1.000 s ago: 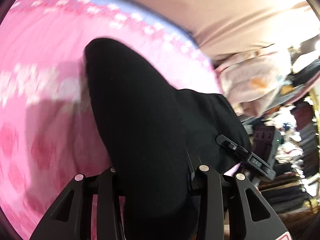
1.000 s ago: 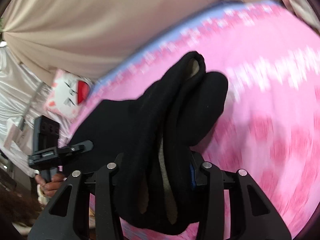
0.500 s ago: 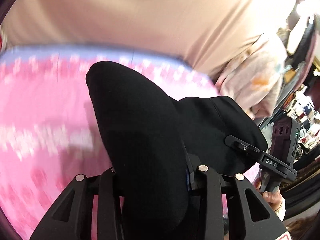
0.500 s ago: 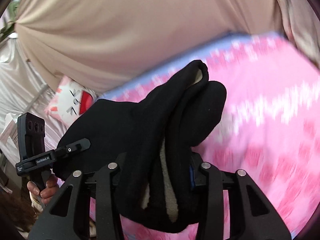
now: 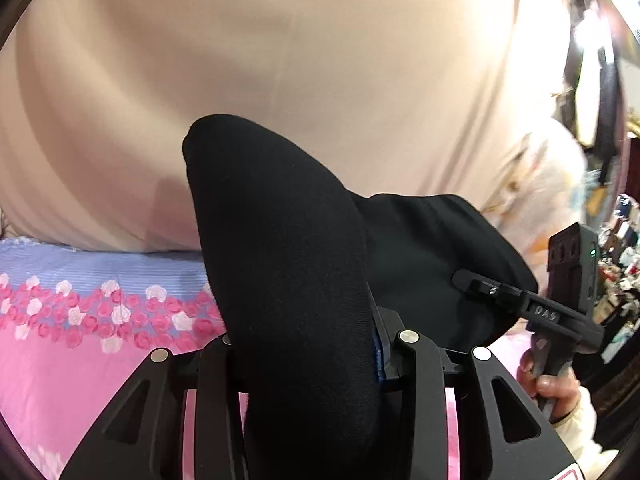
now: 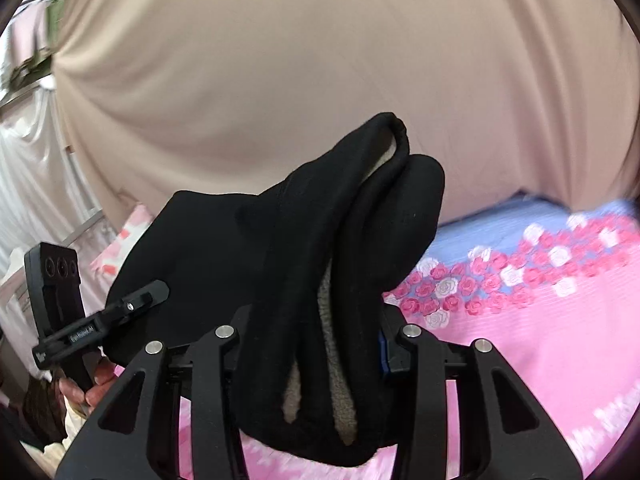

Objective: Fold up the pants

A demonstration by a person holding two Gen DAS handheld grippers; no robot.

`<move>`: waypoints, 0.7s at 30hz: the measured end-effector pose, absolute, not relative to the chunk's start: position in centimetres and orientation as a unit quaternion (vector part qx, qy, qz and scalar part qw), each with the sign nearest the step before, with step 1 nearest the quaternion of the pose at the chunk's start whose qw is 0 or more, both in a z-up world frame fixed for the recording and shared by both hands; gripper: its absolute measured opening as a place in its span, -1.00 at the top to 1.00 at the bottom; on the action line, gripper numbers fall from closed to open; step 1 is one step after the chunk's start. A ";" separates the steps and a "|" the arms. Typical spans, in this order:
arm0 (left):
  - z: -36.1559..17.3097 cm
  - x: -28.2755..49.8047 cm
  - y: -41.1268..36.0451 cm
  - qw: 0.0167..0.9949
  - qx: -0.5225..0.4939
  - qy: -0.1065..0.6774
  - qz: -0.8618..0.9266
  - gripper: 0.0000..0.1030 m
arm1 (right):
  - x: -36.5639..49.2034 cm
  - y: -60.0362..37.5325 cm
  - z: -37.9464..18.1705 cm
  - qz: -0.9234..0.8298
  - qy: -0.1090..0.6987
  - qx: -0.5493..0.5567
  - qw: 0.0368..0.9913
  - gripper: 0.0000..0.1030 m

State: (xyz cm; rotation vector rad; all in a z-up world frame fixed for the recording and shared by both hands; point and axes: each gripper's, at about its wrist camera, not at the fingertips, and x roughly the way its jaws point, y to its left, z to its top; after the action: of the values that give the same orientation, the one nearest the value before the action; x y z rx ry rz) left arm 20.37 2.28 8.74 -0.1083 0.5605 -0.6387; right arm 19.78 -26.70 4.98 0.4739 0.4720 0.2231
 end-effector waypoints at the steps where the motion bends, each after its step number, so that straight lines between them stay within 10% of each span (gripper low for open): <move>1: 7.3 22.0 2.0 0.909 -0.051 0.280 -0.303 0.34 | 21.8 -27.0 3.3 0.105 0.244 0.235 0.935 0.24; 10: -5.9 30.5 1.9 0.876 -0.064 0.396 -0.267 0.18 | 29.5 -27.9 -10.0 0.072 0.357 0.262 0.894 0.11; 13: -7.6 31.0 3.1 0.864 -0.084 0.422 -0.261 -0.19 | 29.6 -29.1 -10.7 0.088 0.368 0.302 0.875 -0.14; 18: -4.2 28.3 8.3 0.884 -0.088 0.408 -0.211 -0.20 | 24.1 -32.4 -7.4 0.028 0.337 0.308 0.889 -0.29; 21: 1.1 25.9 10.5 0.927 -0.052 0.340 -0.147 -0.16 | 20.1 -33.2 -2.0 -0.021 0.277 0.256 0.926 0.17</move>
State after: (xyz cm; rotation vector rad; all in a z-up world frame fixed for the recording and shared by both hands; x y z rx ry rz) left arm 25.94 10.50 1.12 -0.1068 0.6977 -0.3023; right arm 20.07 -33.21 -1.98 0.5244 0.5687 -0.0433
